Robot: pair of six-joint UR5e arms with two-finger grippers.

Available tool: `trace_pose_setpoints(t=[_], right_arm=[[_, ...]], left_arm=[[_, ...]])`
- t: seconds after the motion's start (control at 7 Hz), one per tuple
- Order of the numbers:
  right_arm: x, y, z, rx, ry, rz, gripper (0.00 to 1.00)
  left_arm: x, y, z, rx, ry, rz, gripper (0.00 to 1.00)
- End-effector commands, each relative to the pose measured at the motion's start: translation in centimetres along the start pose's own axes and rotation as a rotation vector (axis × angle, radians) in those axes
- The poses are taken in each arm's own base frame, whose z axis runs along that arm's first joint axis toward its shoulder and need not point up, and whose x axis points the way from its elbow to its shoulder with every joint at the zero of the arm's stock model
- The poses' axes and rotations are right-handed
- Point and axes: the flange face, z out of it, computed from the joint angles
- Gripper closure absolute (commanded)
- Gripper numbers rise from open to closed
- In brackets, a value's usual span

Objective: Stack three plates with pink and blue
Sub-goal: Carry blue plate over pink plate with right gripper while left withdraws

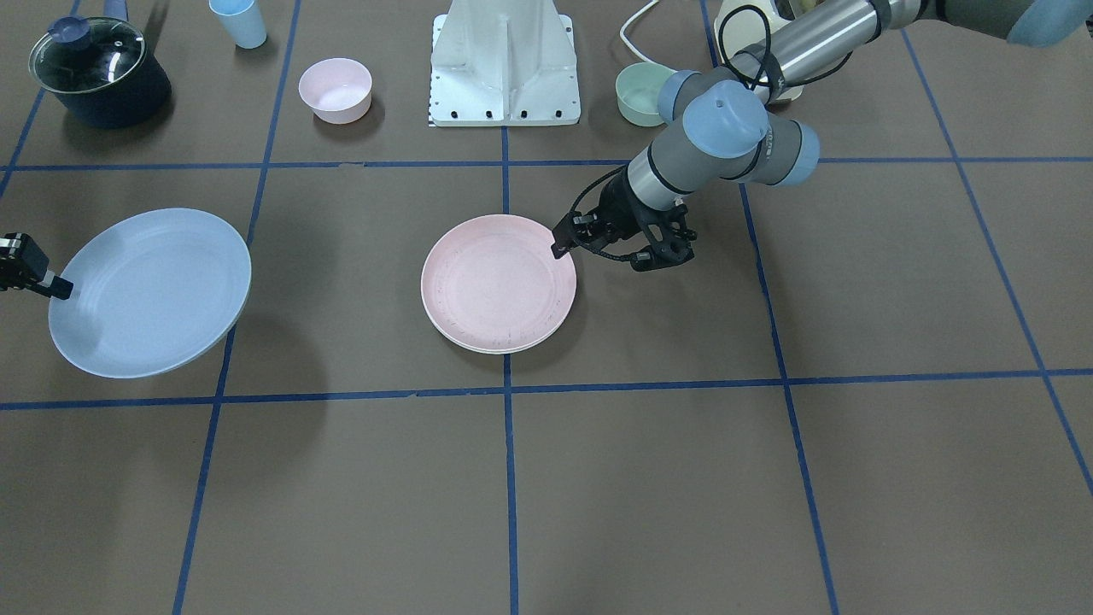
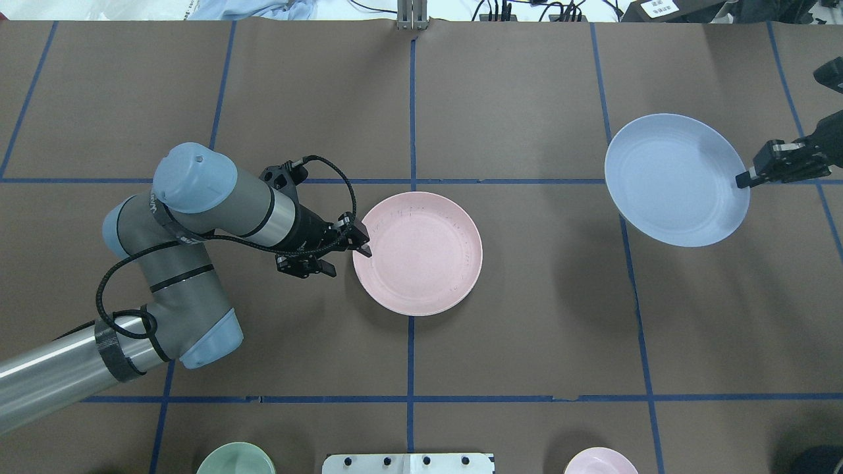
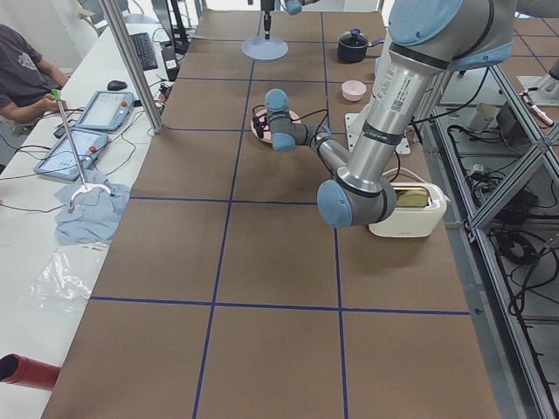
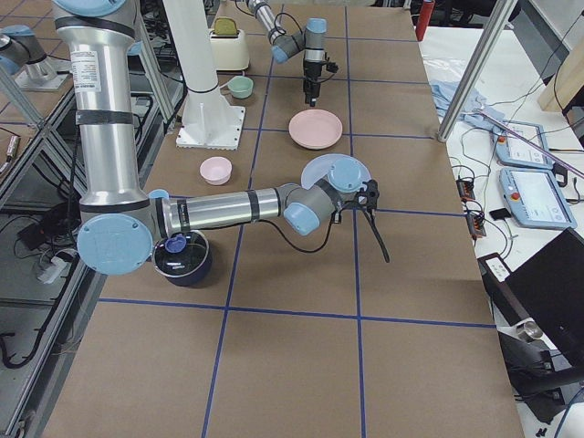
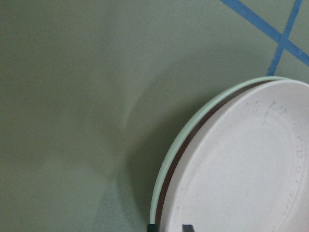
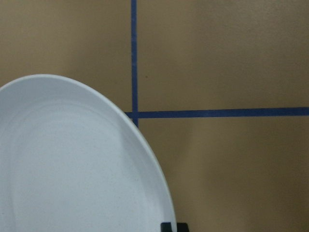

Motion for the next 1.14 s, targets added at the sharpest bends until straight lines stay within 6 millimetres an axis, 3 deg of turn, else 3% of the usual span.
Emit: trace_pose_setpoints(t=[0.0,0.29,0.43,0.86,1.0], right_arm=[[-9.6,-1.3,2.8,-0.007,-0.036,0.070,1.00],[-18.6,-0.7,8.2,0.003,-0.038,0.113,1.00],[-21.6,0.3,10.6,0.011,-0.035,0.120,1.00],[-30.6,5.9,19.6,0.038,-0.025,0.155,1.00],[-32.3,7.0,20.9,0.028,-0.010,0.159,1.00]], left_arm=[[-1.6,-3.1,-3.3,0.053,0.006,-0.024,0.00],[-4.1,-5.9,-6.3,0.103,-0.024,0.097,0.00],[-4.7,-7.6,-7.6,0.133,-0.053,0.130,0.00],[-10.7,-9.9,-13.3,0.179,-0.116,0.255,0.00],[-12.3,-11.0,-15.1,0.185,-0.124,0.267,0.00]])
